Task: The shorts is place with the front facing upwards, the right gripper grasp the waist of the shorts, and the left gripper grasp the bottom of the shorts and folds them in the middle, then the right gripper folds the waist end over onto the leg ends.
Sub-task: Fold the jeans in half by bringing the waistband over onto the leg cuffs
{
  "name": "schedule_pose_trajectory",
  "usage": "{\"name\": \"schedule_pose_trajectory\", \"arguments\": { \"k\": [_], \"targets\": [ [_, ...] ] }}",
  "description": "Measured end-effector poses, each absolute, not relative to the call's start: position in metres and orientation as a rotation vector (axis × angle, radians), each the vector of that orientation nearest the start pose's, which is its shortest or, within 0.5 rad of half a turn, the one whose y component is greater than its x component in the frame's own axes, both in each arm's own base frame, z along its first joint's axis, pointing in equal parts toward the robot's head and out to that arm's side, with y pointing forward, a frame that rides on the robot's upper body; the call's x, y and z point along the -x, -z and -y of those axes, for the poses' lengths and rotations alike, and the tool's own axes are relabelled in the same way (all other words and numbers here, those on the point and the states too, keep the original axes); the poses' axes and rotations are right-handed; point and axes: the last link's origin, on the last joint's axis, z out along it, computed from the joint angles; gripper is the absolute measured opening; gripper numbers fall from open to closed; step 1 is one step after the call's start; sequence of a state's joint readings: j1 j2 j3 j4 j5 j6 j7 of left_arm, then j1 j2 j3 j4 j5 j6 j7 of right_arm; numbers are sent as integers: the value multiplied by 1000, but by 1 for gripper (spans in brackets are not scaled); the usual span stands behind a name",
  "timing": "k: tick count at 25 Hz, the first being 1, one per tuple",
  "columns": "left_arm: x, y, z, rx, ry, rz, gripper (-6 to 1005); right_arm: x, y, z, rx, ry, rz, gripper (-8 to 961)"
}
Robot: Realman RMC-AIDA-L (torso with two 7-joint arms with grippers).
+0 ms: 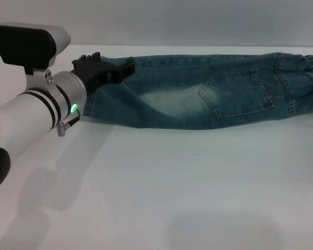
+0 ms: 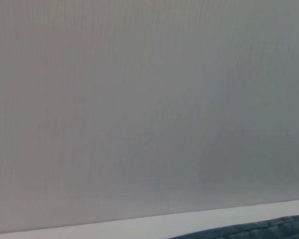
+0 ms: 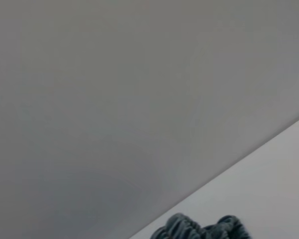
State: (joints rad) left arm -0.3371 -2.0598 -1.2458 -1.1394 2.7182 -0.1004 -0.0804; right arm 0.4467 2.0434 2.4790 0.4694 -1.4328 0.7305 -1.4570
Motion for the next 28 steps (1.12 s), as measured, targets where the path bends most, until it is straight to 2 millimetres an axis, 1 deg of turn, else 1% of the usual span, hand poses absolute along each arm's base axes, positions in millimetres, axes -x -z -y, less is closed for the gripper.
{"name": "schedule_pose_trajectory", "arguments": {
  "k": [9,18,24,28],
  "targets": [
    [199,48,-384,1970,478,855,863,-370,-40,-386,1483,-798,-1449,821],
    [200,48,-383,1972,472,852,863,-374,-39,-385,1460,-773,-1467,815],
    [201,47,-384,1969,472,851,863,-377,-38,-384,1425,-777,-1517,811],
    [201,46,-384,1968,472,850,863,-377,-41,-384,1422,-781,-1514,735]
  ]
}}
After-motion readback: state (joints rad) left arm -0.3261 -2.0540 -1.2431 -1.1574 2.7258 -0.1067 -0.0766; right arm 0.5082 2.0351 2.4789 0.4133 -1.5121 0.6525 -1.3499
